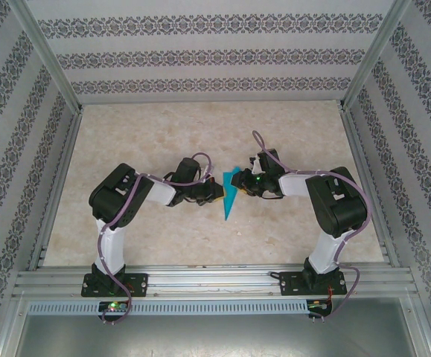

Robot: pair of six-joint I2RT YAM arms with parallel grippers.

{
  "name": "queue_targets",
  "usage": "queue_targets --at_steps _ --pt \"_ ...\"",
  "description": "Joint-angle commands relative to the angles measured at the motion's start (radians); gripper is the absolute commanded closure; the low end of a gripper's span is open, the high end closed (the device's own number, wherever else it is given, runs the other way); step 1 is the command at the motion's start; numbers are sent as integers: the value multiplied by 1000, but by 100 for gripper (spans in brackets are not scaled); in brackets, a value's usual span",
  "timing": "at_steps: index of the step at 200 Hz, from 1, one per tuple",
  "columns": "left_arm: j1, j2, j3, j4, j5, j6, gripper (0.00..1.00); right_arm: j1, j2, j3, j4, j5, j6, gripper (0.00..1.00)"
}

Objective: Fold a paper plane with a square sheet of paper (fold left side to right side)

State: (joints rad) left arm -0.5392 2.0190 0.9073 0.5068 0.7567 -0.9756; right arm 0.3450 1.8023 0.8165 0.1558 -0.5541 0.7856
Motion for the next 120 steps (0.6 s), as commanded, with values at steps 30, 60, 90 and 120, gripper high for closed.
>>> queue_targets --at_steps 30,60,90,120 --pt "16 41 30 -89 -21 56 98 18 37 -7 -54 57 -26 62" --pt "15 43 34 -141 -49 73 100 15 4 -8 -45 51 -19 63" --pt "14 50 50 -186 -66 82 100 8 -19 -14 -30 40 -8 63" --pt "15 53 57 -224 -87 90 100 6 -36 -21 -26 40 -1 63"
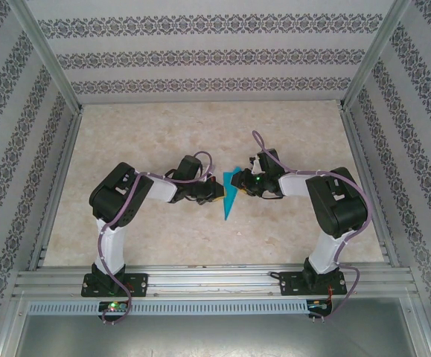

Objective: Fold a paper plane with a square sheet of paper (fold left side to right side)

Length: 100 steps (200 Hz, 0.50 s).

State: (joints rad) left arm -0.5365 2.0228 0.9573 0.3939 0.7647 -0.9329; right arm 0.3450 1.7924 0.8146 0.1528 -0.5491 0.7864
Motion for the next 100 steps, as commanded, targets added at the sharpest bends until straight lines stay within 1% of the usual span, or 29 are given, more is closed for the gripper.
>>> queue_targets --at_steps 1,40,100 --pt "12 50 7 -112 -96 47 100 6 -27 -19 -22 35 -2 63" --pt "12 66 23 -145 -106 49 100 5 -43 -23 -18 35 -1 65" --pt "8 72 33 -168 -111 55 100 3 -60 -28 -18 36 -3 65"
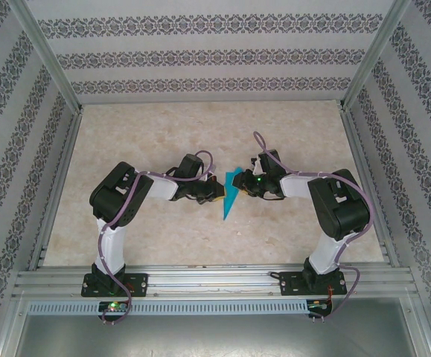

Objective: Fold a paper plane with a square sheet of paper (fold left side to right side)

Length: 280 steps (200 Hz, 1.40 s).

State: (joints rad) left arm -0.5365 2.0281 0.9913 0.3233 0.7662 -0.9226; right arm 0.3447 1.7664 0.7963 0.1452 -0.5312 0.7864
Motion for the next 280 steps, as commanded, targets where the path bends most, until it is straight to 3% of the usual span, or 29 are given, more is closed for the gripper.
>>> queue_targets --at_steps 1,81,120,162,280 --pt "8 67 0 -98 -113 45 100 4 -34 -9 -10 18 -4 65" --pt "-5 70 32 -159 -133 70 100 -12 -77 -11 -43 29 -20 64" --pt "-12 72 48 -183 -140 80 100 -2 -125 10 -94 26 -38 73" --pt "-13 75 56 -194 -145 82 100 28 -70 70 -132 39 -46 83" --pt "-15 99 81 -210 -130 89 100 68 53 190 -301 135 -114 84"
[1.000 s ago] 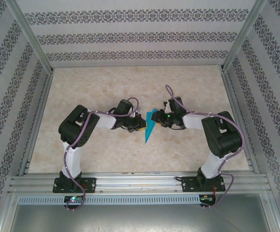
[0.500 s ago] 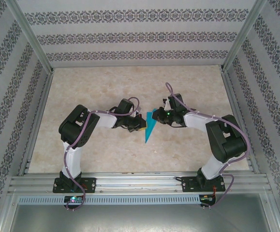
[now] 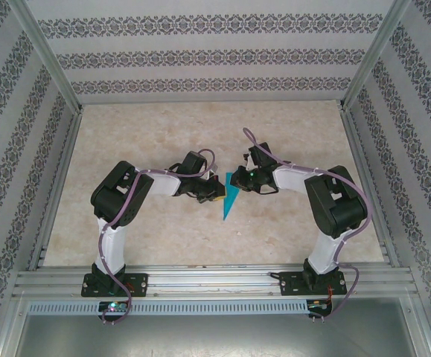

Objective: Fold a paper plane with a square sheet of paper (fold left side to right side)

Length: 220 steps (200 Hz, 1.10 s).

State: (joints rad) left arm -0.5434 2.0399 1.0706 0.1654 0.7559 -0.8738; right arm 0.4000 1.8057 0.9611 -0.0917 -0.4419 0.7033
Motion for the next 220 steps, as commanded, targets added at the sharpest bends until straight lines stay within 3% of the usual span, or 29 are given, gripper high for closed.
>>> queue_targets --at_steps 1,115,220 --pt "-8 86 2 -52 -119 40 100 13 14 25 -64 47 -31 84" --pt "-13 104 23 -66 -105 47 100 10 21 2 -85 80 -17 86" --pt "-5 -53 1 -103 -155 78 86 -31 21 -116 -45 77 18 94"
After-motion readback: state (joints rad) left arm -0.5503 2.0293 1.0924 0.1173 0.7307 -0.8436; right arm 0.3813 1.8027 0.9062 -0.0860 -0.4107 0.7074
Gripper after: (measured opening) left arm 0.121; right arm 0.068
